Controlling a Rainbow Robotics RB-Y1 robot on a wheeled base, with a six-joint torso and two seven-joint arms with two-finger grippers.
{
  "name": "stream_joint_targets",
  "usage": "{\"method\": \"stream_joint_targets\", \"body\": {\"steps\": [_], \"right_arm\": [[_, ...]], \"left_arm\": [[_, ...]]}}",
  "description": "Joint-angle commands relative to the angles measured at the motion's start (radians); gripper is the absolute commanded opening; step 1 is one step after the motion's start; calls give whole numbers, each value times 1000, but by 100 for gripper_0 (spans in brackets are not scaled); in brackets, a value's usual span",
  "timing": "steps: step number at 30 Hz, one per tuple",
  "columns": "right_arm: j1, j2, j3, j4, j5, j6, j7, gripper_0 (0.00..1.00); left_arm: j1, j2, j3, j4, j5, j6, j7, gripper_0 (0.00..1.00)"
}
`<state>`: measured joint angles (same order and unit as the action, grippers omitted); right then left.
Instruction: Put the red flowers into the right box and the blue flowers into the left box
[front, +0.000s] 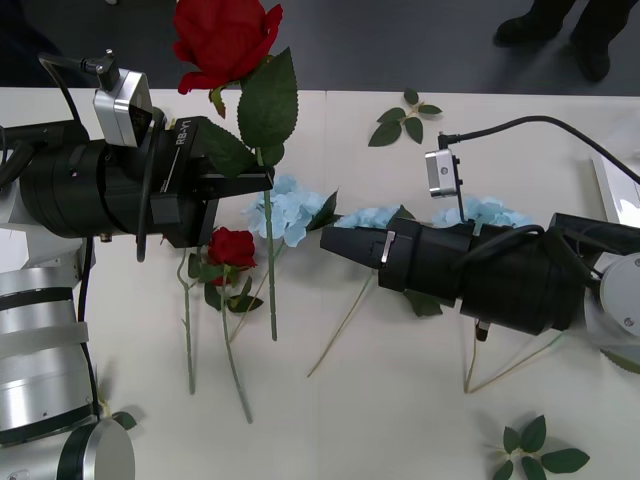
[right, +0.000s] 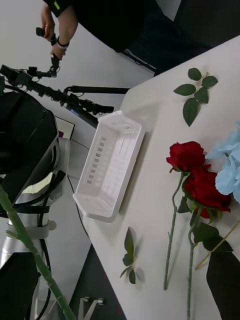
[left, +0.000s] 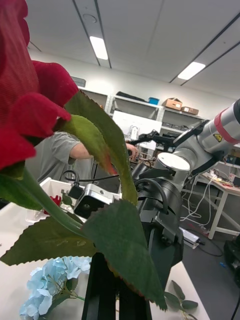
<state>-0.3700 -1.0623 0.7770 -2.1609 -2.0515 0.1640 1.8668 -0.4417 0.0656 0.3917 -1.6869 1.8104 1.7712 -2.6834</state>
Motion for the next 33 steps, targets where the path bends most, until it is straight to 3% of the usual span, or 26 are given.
{"method": "stream_joint_targets", "body": {"steps": [1,14,20,25,33], "right_arm": [[0,-8,-5,-76,-6,-8,51,100],[-10,27,24,-112,-10,57,52,100],[-122,76,153,-63,1,37,54,100],[-201,183,245,21,10,-23,60,100],[-241,262,263,92,17,-46,66,100]], "left_arm": [[-22,3,0,-30,0,-9,-22,0],[-22,3,0,-30,0,-9,-22,0],[-22,3,0,-30,0,-9,-22,0],[-22,3,0,-30,0,-9,-22,0],[-22,3,0,-30,0,-9,-22,0]]}}
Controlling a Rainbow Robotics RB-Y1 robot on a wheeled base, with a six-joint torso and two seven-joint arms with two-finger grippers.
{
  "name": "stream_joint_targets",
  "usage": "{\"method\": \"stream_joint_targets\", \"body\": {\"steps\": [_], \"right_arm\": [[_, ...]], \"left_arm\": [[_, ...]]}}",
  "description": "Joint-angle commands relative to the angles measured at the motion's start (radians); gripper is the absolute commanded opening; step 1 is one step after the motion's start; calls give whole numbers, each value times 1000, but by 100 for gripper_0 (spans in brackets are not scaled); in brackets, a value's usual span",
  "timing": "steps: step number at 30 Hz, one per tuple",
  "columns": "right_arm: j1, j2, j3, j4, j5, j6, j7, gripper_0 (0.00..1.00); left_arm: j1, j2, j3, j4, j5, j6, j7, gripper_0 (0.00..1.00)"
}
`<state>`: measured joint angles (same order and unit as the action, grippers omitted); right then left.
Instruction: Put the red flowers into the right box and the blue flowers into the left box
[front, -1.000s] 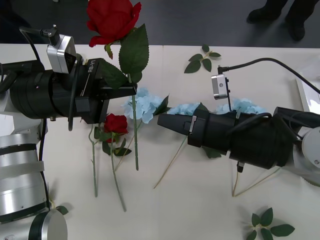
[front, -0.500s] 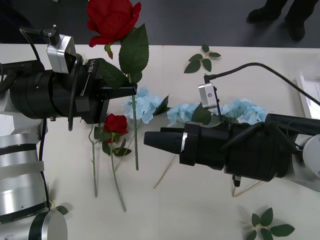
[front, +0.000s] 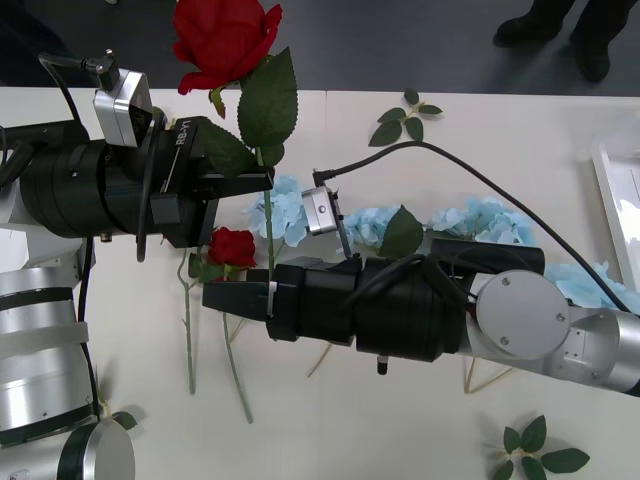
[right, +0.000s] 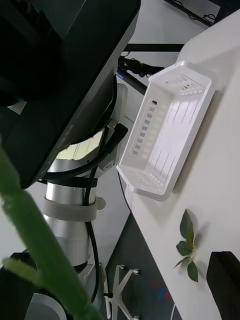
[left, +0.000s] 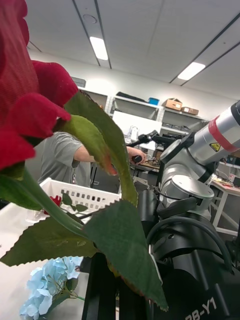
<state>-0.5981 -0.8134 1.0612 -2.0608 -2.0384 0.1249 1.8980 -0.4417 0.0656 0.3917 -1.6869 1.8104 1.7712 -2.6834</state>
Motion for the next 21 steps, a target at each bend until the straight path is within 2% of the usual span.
{"method": "stream_joint_targets", "body": {"steps": [1,2,4,5,6,21], "right_arm": [[-12,13,-21,-9,4,-7,35,82],[-12,10,-21,-9,6,-7,36,69],[-12,3,-21,-9,7,-7,38,17],[-14,2,-21,-7,7,-7,39,3],[-12,-1,-21,-7,9,-7,41,0],[-12,-26,-21,-9,12,-42,46,0]], "left_arm": [[-22,3,0,-30,0,-9,-22,0],[-22,3,0,-30,0,-9,-22,0],[-22,3,0,-30,0,-9,-22,0],[-22,3,0,-30,0,-9,-22,0],[-22,3,0,-30,0,-9,-22,0],[-22,3,0,-30,0,-9,-22,0]]}}
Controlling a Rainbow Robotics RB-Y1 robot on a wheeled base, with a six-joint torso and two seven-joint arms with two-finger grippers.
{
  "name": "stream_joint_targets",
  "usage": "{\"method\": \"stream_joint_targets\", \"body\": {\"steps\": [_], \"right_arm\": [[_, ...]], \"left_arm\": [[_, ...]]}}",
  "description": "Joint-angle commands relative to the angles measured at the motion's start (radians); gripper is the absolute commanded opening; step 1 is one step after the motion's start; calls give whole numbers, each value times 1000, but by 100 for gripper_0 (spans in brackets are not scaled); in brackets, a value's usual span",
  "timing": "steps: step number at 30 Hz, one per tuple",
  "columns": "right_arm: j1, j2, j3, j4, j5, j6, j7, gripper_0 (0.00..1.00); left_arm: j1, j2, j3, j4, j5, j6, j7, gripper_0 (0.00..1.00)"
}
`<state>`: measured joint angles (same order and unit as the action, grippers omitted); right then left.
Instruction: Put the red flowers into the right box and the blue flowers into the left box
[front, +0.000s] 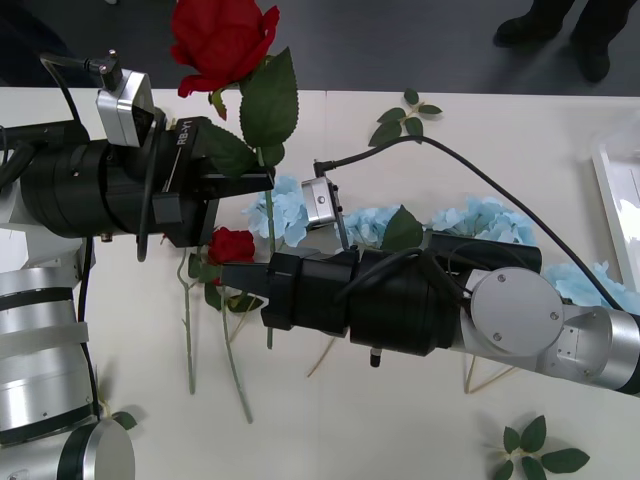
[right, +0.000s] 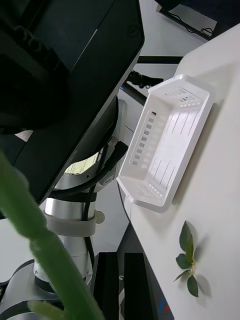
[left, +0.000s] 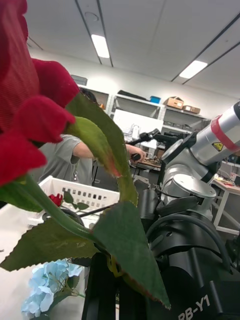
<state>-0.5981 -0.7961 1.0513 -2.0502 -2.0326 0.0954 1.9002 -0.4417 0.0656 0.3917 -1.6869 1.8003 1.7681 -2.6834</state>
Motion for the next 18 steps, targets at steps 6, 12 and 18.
{"method": "stream_joint_targets", "body": {"steps": [6,12,18], "right_arm": [[-12,-55,-11,-19,6,-31,45,0],[-12,-66,-11,-19,8,-48,45,0],[-12,-74,-11,-19,6,-54,45,0]], "left_arm": [[-22,3,0,-30,10,-6,-22,41],[-22,3,0,-30,10,-6,-22,100],[-22,3,0,-30,10,-6,-22,100]]}}
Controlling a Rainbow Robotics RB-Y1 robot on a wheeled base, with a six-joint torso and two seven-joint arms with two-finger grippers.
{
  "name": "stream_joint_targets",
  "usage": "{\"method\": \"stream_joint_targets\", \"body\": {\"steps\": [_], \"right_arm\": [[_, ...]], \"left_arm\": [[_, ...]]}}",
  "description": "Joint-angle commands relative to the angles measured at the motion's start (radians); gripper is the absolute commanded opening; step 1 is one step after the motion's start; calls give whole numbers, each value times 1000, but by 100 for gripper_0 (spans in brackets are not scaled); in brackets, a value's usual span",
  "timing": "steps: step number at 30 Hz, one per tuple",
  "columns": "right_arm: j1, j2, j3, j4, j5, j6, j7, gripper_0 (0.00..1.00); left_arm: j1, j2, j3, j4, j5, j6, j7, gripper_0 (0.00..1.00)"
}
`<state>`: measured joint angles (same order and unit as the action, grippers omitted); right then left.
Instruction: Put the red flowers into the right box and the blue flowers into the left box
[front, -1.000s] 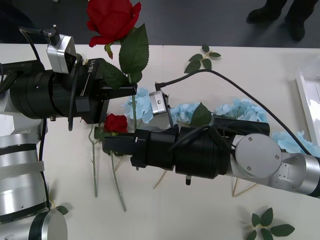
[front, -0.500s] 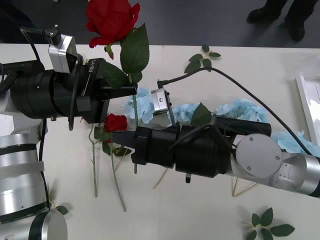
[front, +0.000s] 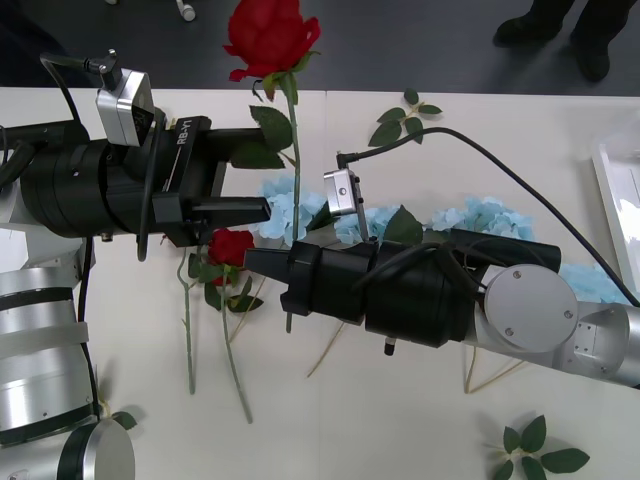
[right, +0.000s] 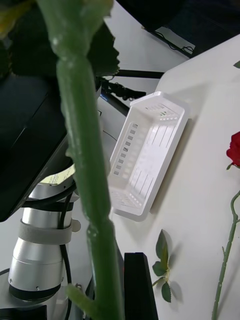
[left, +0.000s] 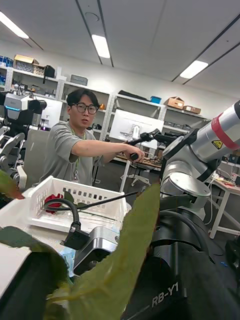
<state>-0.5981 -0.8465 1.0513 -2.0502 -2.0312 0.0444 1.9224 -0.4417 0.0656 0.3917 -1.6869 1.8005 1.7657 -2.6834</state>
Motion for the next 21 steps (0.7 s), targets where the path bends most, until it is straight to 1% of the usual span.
{"method": "stream_joint_targets", "body": {"steps": [1,6,10,13,14,16,21], "right_arm": [[-12,-29,-11,-19,5,-5,23,0],[-17,-85,-33,-28,-29,-6,18,0],[-23,-140,-79,-2,-122,12,18,0],[-23,-163,-145,42,-193,97,20,0],[-23,-175,-171,59,-205,132,18,0],[-23,-190,-211,84,-228,180,18,0],[-23,-209,-333,170,-277,319,17,0]], "left_arm": [[-22,3,0,-30,10,-3,-22,100],[-22,3,0,-30,10,-3,-22,100],[-22,3,0,-30,10,-3,-22,100],[-22,3,0,-30,10,-3,-22,100],[28,-10,-5,-7,-4,3,-22,100],[40,-12,-5,-2,-7,5,-22,100],[63,34,-27,6,-1,-32,-22,100]]}}
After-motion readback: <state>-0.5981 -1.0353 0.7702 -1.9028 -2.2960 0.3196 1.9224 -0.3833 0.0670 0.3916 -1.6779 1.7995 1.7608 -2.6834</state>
